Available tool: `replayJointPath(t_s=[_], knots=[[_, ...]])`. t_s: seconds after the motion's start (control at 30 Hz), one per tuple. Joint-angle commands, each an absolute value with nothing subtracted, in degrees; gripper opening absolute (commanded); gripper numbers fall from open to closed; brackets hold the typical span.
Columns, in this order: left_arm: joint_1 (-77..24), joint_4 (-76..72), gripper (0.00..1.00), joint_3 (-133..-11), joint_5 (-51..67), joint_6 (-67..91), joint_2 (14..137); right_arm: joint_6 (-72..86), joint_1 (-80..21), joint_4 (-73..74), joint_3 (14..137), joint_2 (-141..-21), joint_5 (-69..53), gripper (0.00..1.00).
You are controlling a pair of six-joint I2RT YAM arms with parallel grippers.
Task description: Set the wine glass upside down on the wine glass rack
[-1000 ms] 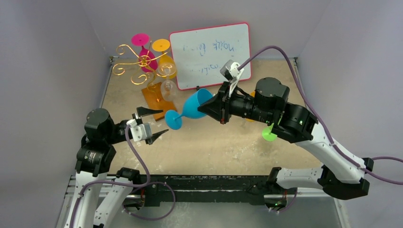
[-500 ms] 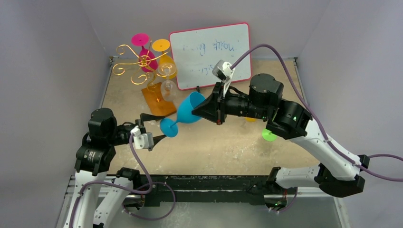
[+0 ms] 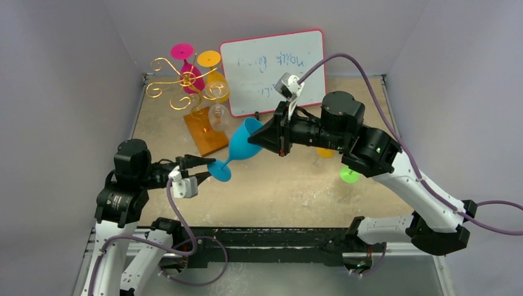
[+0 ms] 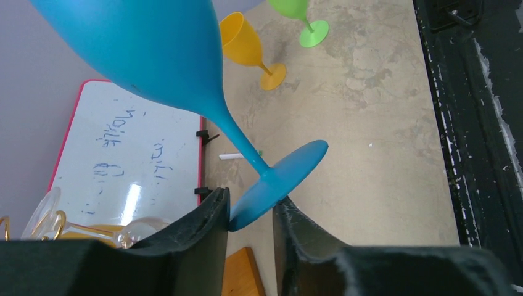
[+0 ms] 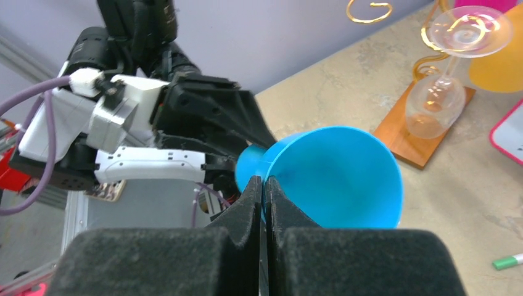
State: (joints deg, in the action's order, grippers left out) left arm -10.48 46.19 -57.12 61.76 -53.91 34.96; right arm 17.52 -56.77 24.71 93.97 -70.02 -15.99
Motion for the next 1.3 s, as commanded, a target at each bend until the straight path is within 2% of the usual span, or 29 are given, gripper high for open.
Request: replayJointPath(t_s=[0.0, 0.07, 0.1, 0.27, 0.47, 0.57, 0.63, 0.67, 0.7, 0.9, 1.07, 1.27], knots=[[-10.4, 46.4, 0.2, -60.4, 64.3, -56.3, 35.3, 17.6, -56.2, 21.2, 95.4, -69.7, -14.9, 0.0], [-10.4, 46.5, 0.04, -60.7, 64.3, -56.2, 35.5, 17.8, -56.2, 20.7, 94.8, -69.6, -14.1, 0.0], [-10.4, 46.6, 0.0, -60.9, 64.2, -56.1, 35.5, 17.9, -56.2, 20.4, 94.6, -69.6, -13.9, 0.01], [-10.4, 47.0, 0.0, -61.9, 64.3, -56.1, 36.2, 18.9, -56.2, 18.1, 93.2, -69.4, -12.5, 0.14], [-10.4, 46.7, 0.0, -62.4, 62.4, -55.7, 36.1, 21.1, -56.1, 14.6, 90.1, -66.8, -7.2, 0.53], [-10.4, 44.7, 0.0, -62.5, 61.3, -53.4, 36.3, 22.0, -56.1, 11.5, 87.5, -64.3, -4.0, 0.68], [-10.4, 41.7, 0.0, -62.4, 60.2, -50.6, 36.3, 22.8, -56.1, 9.3, 85.5, -62.8, -2.5, 0.85], [-10.4, 39.7, 0.0, -62.5, 59.3, -48.3, 36.3, 23.1, -56.1, 8.6, 84.7, -62.1, -1.7, 0.96], [-10.4, 37.9, 0.0, -62.4, 58.2, -46.2, 36.5, 23.4, -56.1, 7.9, 84.0, -61.5, -1.3, 1.0], [-10.4, 24.2, 0.0, -62.1, 52.4, -30.3, 37.5, 24.7, -56.1, 4.6, 79.4, -56.8, 1.8, 1.0], [-10.4, 5.6, 0.0, -61.5, 36.4, -11.1, 39.3, 24.8, -56.1, 3.1, 76.8, -53.3, 4.4, 1.0], [-10.4, 1.0, 0.0, -69.6, 24.1, 1.4, 48.7, 24.8, -56.1, 3.8, 76.0, -52.7, 4.2, 1.0]])
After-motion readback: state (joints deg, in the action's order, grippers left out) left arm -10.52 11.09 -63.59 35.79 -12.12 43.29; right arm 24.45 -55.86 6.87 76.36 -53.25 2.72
